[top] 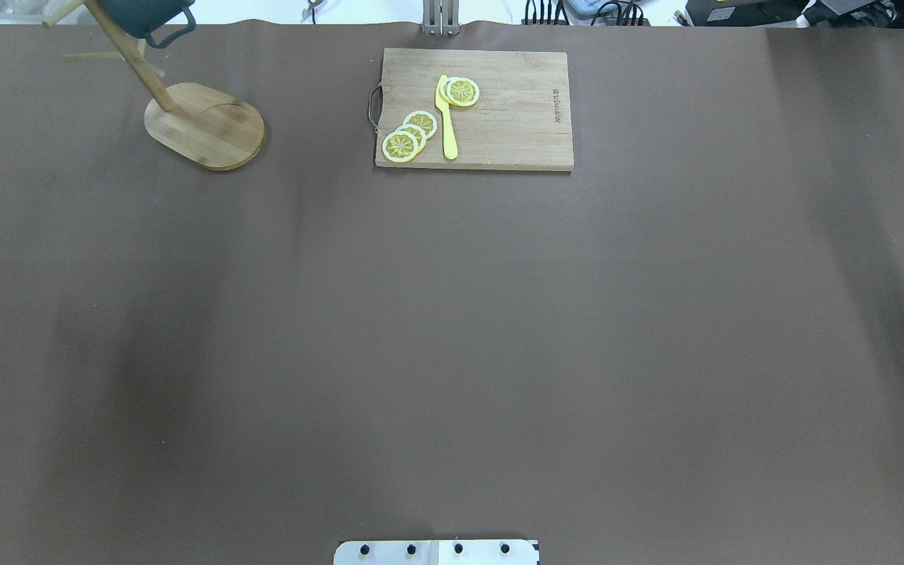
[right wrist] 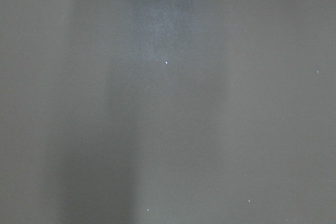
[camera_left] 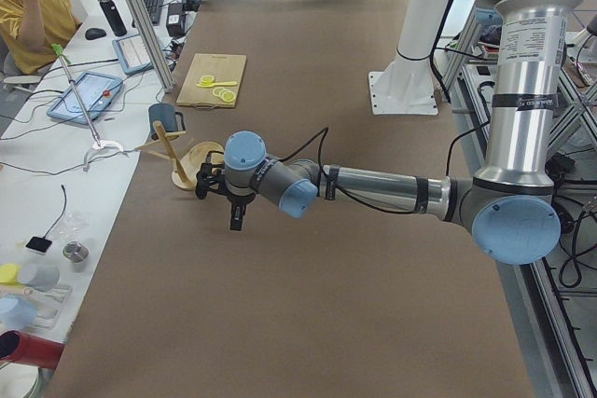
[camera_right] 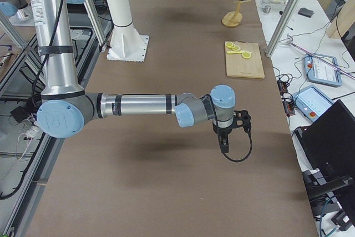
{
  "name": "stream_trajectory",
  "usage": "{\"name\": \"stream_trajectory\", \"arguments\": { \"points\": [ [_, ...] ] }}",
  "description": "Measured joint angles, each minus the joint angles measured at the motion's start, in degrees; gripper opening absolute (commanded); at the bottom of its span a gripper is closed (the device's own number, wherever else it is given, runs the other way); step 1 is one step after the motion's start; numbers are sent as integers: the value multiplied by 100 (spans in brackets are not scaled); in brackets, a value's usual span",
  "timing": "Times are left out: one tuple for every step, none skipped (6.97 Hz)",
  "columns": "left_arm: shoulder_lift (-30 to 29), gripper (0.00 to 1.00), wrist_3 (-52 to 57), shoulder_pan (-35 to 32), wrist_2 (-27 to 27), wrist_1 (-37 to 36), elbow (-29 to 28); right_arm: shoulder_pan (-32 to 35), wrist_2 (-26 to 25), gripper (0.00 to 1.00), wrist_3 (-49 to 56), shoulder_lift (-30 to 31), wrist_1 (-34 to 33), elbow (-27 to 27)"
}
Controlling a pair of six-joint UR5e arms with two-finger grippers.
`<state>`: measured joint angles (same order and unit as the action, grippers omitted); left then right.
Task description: Hang cup on storage rack
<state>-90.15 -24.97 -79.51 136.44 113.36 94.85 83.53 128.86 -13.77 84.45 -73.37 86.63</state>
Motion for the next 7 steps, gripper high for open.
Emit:
{"name": "stream_trajectory", "arguments": {
  "points": [
    [81,98,681,-30,-9,-464,126,3,24,100,98,-6,-2,-3],
    [99,98,1387,-95,-30,-939,171,5,30,100,266,-11,-9,-8],
    [129,98,1841,-146,-63,-1279,203,0,54,100,378,-12,-15,-15],
    [262,98,2029,-163,-167,-1350,232,-15,100,100,423,-8,-18,-22],
    [431,98,2078,-162,-353,-1150,231,-34,129,100,438,1,-14,-19],
    [533,98,2077,-160,-487,-799,208,-39,162,100,443,27,4,1],
    [584,98,2061,-158,-468,-551,180,-39,230,100,443,76,32,21]
  ]
}}
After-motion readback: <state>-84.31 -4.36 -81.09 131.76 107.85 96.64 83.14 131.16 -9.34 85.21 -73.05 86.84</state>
